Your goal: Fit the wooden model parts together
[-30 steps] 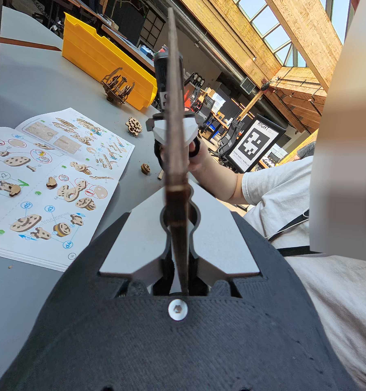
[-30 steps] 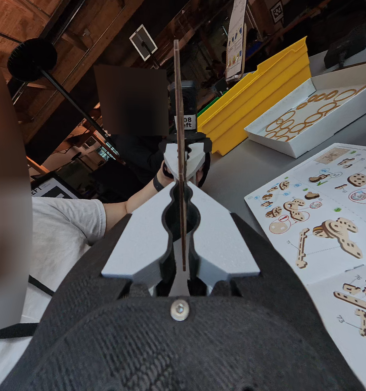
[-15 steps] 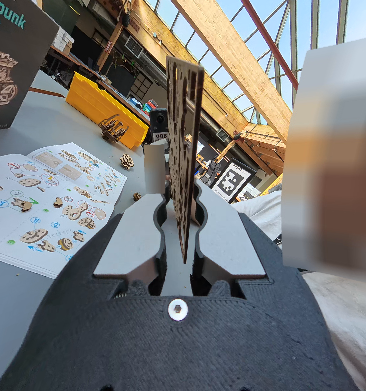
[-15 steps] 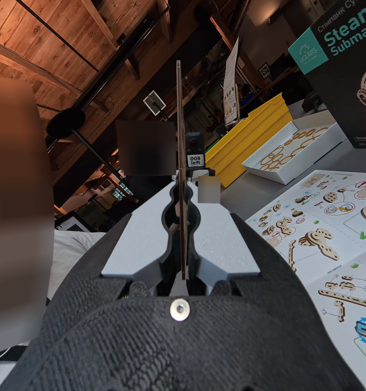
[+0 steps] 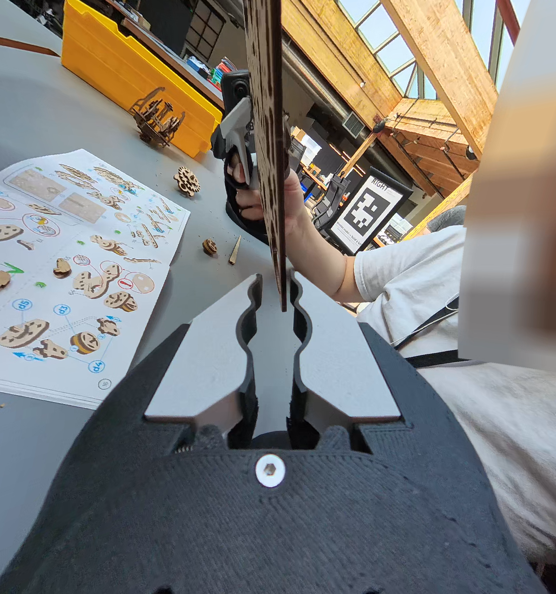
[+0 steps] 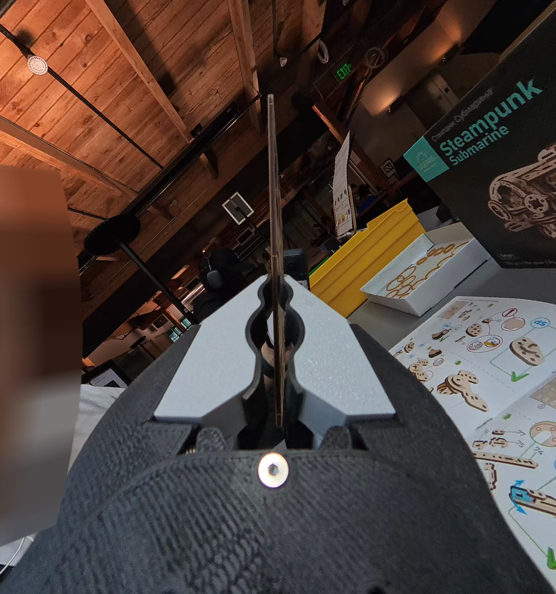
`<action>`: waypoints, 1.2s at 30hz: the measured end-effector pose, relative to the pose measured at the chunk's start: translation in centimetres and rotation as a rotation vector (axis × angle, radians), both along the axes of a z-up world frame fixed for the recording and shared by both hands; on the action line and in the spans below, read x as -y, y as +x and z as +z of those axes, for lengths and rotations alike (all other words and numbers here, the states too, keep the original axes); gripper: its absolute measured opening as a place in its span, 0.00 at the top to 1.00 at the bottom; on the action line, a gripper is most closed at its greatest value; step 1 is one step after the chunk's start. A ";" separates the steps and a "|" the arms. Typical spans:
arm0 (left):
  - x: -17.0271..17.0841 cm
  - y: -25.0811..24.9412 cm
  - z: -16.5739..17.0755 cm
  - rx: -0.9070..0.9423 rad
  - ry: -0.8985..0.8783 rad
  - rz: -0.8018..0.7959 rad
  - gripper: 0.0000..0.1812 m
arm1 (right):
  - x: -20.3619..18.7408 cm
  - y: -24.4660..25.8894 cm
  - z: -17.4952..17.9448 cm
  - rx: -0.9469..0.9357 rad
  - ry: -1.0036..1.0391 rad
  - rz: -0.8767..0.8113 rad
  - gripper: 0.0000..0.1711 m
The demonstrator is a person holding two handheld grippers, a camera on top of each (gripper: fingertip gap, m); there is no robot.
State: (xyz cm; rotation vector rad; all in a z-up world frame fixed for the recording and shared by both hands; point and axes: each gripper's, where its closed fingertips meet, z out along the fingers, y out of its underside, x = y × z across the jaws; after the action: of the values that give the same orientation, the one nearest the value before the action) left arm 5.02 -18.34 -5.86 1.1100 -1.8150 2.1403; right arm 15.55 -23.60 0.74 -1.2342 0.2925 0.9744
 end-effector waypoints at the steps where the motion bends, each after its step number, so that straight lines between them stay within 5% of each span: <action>1: 0.3 -0.1 -0.2 -0.003 0.010 -0.012 0.92 | 0.0 0.1 0.0 -0.003 0.002 -0.004 1.00; 22: 0.2 0.6 -0.9 -0.032 0.083 0.052 1.00 | 0.1 0.7 0.1 0.017 0.001 -0.043 1.00; 25: 0.1 0.9 -0.7 -0.048 0.055 0.070 1.00 | 0.0 1.1 0.2 0.011 -0.003 -0.064 0.86; 36: -0.7 0.9 0.6 -0.023 -0.024 0.089 1.00 | -0.4 1.4 -0.6 0.040 -0.062 -0.095 0.79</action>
State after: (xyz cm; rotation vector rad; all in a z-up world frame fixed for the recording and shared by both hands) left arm 5.97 -17.62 -5.24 1.2266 -1.7576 2.1823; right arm 16.98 -23.21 0.14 -1.2828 0.3492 0.8632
